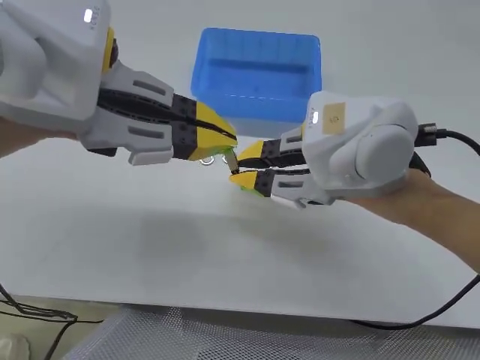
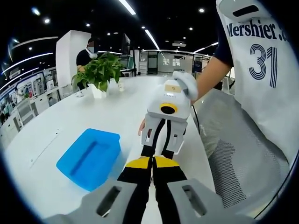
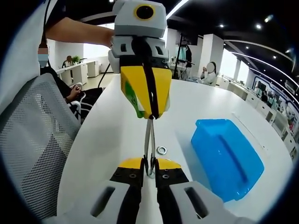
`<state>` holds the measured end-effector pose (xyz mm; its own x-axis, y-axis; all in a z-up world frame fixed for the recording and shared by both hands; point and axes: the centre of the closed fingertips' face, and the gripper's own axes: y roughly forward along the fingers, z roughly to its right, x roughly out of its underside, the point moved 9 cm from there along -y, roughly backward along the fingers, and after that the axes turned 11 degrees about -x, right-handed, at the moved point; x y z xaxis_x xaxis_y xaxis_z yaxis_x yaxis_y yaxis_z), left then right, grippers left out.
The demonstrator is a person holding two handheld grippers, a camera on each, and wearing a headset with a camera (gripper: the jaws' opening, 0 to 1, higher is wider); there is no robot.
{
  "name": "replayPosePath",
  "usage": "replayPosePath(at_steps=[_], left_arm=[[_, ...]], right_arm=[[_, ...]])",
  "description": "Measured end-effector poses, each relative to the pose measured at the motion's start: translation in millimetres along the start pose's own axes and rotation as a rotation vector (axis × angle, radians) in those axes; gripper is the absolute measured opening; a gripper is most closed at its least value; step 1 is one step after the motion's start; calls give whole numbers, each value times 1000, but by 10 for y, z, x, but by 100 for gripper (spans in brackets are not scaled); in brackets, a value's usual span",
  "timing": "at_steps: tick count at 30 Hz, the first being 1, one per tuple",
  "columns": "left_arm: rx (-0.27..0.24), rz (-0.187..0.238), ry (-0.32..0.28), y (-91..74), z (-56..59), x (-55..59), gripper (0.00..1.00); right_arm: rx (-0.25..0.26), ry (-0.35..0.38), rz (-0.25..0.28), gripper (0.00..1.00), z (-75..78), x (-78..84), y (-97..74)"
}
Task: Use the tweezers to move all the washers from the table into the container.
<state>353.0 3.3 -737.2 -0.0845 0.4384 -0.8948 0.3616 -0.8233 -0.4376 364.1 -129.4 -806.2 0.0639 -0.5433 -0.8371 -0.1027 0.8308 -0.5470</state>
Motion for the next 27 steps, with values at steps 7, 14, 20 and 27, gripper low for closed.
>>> replayPosePath(at_steps=[7,14,20,27], left_arm=[[12,4,3,-38,-16,-87,5],[19,11,38,-59,-69,-242,5],[27,16,87,-98,-127,-415,5],[27,30,140,-115,-200,-607,5]], right_arm=[[-5,-11,19,10,0,-43,-71],[25,-33,25,10,49,-156,-199],[53,-55,34,10,92,-275,-310],[79,-85,38,10,181,-400,-430]])
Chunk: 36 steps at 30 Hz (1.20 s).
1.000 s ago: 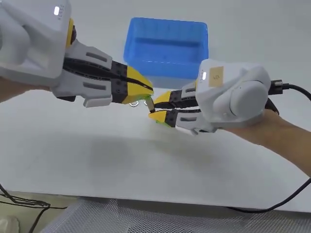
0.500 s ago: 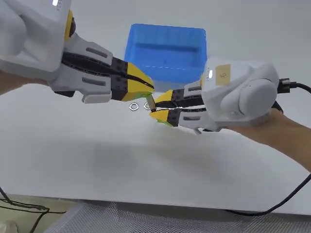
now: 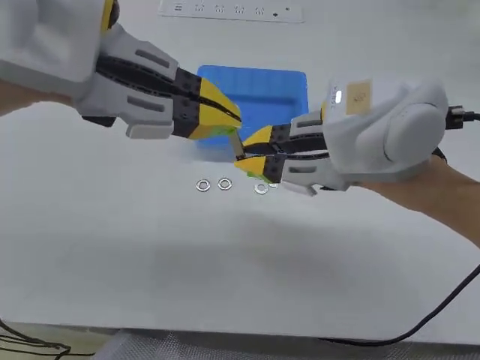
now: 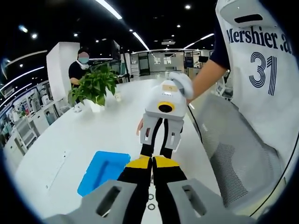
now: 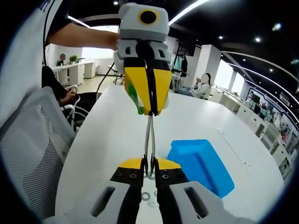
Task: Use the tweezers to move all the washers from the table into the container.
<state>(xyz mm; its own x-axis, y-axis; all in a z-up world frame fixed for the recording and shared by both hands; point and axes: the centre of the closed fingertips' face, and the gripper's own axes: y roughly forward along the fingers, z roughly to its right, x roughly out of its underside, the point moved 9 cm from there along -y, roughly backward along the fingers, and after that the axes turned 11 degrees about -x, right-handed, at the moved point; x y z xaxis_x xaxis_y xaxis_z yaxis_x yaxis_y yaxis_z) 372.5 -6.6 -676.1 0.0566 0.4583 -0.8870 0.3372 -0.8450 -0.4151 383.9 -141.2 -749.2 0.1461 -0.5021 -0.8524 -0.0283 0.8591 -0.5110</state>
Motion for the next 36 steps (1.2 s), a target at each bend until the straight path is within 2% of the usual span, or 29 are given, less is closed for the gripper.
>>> replayPosePath(at_steps=[8,14,22,27,30,36], left_arm=[[0,10,45,2,-121,-146,5],[2,11,73,18,-185,-189,5],[12,8,113,53,-400,-264,5],[10,7,137,106,-562,-267,5],[6,5,139,152,-651,-221,5],[7,-9,139,234,-734,-117,5]], right_arm=[[22,-40,-10,10,158,-111,-101],[35,-59,-13,10,279,-152,-141],[60,-77,-8,10,470,-172,-195],[85,-77,-5,10,607,-160,-205],[95,-70,-7,10,684,-116,-190],[97,-61,-22,10,766,-16,-129]])
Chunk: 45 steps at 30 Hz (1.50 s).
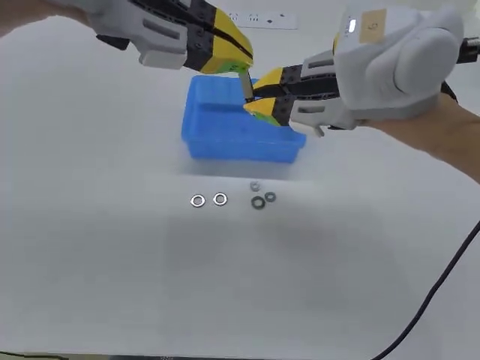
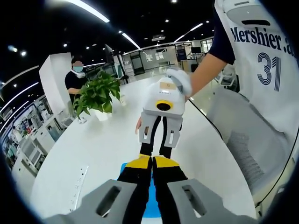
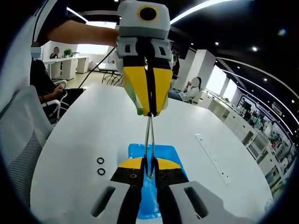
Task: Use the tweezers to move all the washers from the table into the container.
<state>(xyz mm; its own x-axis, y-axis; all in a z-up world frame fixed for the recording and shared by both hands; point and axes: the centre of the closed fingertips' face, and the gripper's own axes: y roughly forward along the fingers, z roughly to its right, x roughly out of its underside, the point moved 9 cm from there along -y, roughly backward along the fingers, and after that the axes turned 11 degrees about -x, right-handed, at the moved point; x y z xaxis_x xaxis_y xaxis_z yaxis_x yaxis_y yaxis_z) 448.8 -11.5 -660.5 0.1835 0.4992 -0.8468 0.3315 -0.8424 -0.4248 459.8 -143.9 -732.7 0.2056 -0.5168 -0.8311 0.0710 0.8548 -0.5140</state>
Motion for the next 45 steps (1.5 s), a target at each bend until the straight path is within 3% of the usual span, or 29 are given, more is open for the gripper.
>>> replayPosePath(at_steps=[8,12,19,27,45], left_arm=[[-3,-33,-35,159,-100,209,5],[1,-50,-62,247,-151,307,5],[13,-80,-111,375,-171,466,5],[24,-102,-129,439,-138,549,5],[24,-113,-124,492,-152,574,5]], right_arm=[[-8,44,-26,10,137,227,168],[-9,102,-29,10,206,355,249],[-27,154,-60,10,228,497,353],[-38,191,-85,10,187,570,398],[-18,208,-100,11,151,561,391]])
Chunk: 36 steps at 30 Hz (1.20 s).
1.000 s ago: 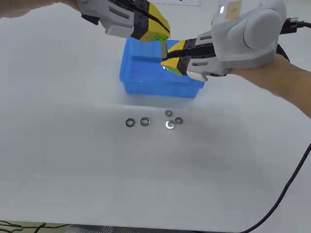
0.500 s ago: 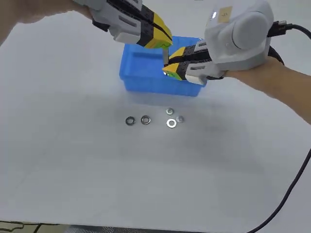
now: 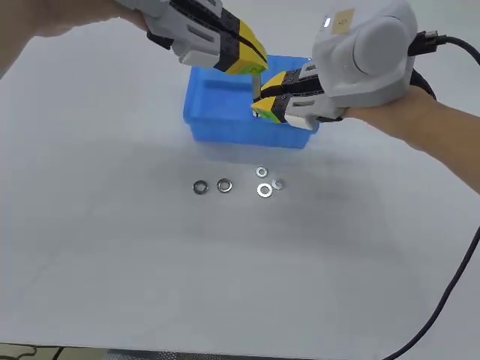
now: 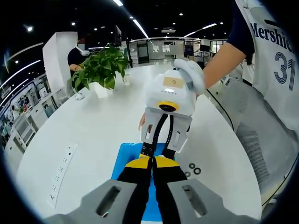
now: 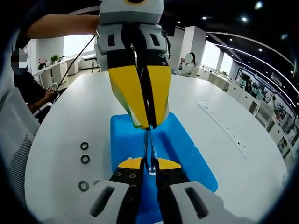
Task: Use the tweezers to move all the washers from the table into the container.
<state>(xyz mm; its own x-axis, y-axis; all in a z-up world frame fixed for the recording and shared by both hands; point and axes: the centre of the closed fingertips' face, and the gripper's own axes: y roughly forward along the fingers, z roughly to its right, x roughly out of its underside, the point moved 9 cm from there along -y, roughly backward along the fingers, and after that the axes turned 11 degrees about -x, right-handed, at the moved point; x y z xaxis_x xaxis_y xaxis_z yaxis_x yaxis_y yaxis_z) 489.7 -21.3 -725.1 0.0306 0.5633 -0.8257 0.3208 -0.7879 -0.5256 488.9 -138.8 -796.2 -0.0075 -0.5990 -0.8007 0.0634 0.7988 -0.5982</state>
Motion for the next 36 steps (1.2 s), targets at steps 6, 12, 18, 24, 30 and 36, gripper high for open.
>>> replayPosePath(at_steps=[6,12,18,24,30,36], left_arm=[[2,1,8,7,6,-16,5],[0,3,13,2,1,-33,5],[-6,7,24,-37,-7,-80,5],[-21,18,43,-123,-2,-198,5],[-28,30,66,-251,64,-327,5],[-48,44,90,-445,185,-463,5]], right_arm=[[2,-2,1,11,-17,-16,-18],[11,-8,4,11,-24,-38,-41],[18,-18,9,11,-27,-94,-82],[37,-42,28,12,-29,-196,-152],[53,-91,43,13,-113,-405,-295],[47,-166,41,12,-273,-641,-382]])
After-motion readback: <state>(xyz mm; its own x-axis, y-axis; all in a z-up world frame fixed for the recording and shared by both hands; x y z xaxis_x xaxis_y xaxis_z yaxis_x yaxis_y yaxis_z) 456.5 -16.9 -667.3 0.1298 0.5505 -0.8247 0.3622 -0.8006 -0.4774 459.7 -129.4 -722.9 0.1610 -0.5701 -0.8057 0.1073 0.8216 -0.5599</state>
